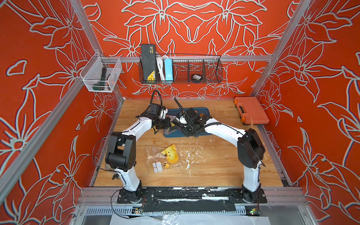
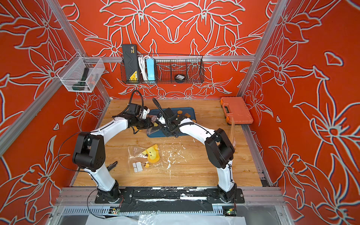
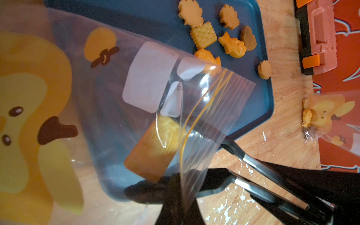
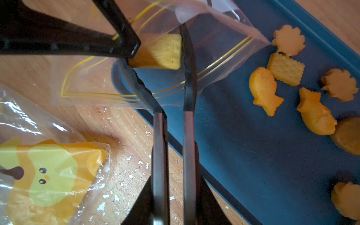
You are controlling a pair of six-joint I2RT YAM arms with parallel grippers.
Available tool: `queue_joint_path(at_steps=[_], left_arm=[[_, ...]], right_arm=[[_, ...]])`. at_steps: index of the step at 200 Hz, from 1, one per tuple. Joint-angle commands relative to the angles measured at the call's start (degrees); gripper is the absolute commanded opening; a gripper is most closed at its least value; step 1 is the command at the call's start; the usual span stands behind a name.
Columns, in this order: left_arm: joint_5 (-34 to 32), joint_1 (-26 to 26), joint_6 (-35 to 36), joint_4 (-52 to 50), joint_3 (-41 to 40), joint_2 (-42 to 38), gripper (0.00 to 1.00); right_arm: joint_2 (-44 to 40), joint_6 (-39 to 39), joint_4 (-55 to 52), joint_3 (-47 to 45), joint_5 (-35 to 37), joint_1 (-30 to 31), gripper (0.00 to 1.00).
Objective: Put the cookies into a resealable bag to prevent moisture
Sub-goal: Place the cookie in the ziploc bag.
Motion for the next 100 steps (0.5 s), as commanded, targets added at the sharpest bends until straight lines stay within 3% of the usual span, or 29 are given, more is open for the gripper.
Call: queue_joint_path(at_steps=[1, 48, 100], left_arm=[[0.2, -0.2, 0.5, 0.7, -0.8, -2.6, 0.0], [-3.2, 2.4, -2.0, 5.8, -4.7, -9.0, 0.0], [0.1, 2.5, -1.2, 2.9, -2.8, -4.7, 0.0]], right_arm=[[1.9, -0.1, -0.2, 3.7, -1.2, 0.0, 0.33], [1.7, -0.8, -1.2, 2.9, 0.5, -0.1, 0.33], [-1.3, -0.6, -1.0, 4.6, -1.8, -0.1, 0.36]])
